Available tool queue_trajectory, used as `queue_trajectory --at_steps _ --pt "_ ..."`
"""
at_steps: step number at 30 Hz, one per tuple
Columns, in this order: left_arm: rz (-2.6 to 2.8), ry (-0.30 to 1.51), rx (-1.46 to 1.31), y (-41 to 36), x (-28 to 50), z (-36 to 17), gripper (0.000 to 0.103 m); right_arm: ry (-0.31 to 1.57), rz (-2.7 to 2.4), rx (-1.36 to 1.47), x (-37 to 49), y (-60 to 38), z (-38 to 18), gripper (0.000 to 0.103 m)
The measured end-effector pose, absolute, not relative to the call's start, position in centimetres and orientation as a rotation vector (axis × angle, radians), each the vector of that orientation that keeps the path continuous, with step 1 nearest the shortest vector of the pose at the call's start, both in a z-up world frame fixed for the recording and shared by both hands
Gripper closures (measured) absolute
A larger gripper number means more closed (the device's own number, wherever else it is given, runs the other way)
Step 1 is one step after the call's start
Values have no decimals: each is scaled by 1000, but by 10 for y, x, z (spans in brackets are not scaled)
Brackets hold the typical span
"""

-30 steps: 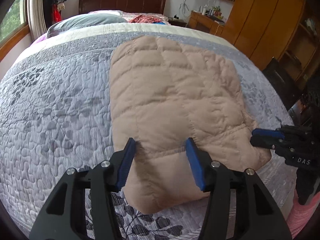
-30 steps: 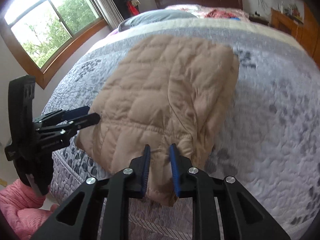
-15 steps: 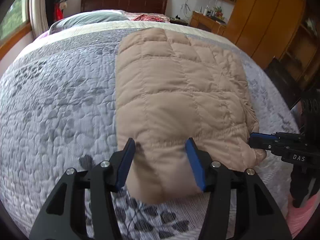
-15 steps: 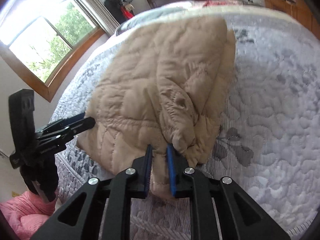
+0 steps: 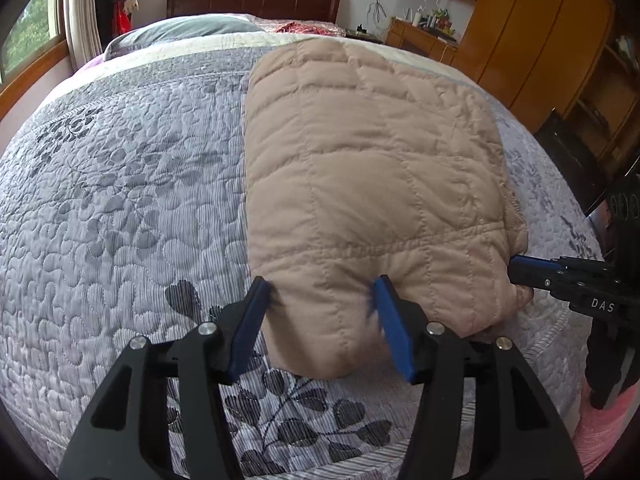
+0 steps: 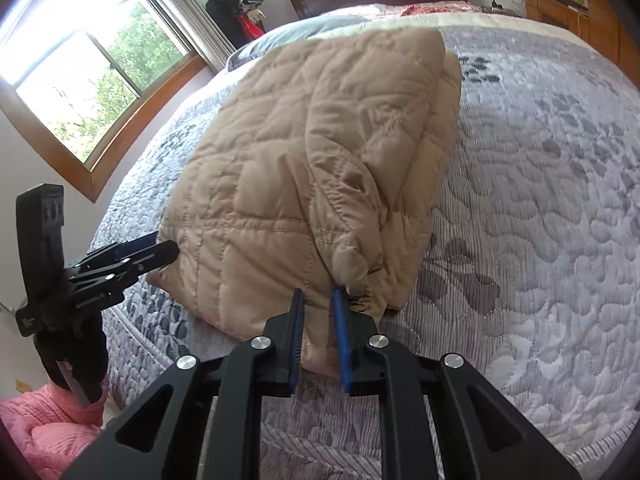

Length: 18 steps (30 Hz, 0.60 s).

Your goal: Fold large clothes

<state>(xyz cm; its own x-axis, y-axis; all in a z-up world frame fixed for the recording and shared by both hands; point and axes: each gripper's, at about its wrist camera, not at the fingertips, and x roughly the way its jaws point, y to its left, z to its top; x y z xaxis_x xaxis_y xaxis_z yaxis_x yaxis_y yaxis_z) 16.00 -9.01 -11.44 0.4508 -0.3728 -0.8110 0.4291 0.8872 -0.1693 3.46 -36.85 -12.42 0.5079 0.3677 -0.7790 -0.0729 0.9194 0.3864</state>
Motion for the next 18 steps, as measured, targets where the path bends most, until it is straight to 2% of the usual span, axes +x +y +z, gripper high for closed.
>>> queue_trajectory --at_steps 18 --pt "-511 991 59 -88 164 -129 43 1029 263 318 41 -364 -140 90"
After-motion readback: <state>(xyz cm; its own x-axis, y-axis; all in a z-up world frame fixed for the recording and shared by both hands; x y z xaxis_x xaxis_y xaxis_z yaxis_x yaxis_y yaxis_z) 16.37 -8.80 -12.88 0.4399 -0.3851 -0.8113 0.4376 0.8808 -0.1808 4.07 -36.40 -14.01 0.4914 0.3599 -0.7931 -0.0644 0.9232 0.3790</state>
